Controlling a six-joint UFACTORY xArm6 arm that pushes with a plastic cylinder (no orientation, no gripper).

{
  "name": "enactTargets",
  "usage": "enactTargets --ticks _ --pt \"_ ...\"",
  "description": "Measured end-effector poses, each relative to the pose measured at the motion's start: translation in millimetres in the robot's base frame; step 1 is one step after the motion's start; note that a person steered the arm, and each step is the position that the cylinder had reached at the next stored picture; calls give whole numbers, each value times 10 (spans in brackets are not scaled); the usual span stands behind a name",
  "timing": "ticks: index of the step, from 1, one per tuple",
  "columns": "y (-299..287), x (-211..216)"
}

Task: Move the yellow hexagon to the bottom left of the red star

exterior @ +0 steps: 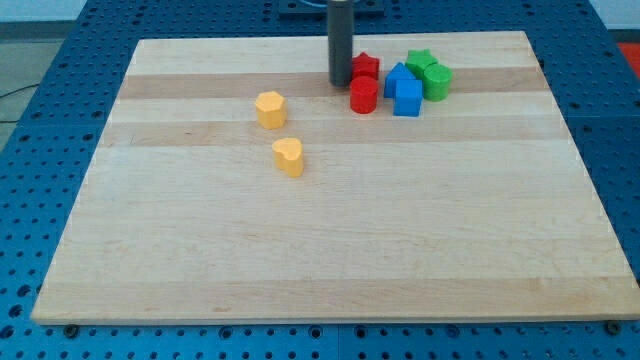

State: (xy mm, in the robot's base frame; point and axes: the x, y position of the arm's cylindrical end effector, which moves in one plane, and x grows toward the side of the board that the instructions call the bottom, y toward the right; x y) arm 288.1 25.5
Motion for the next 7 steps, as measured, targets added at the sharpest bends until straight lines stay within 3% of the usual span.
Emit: enactTargets --ticks 2,4,5,6,7 --pt "400 -136" --pt "-1387 384" --pt "-1817 913" --pt "-1782 943" --pt "-1297 943"
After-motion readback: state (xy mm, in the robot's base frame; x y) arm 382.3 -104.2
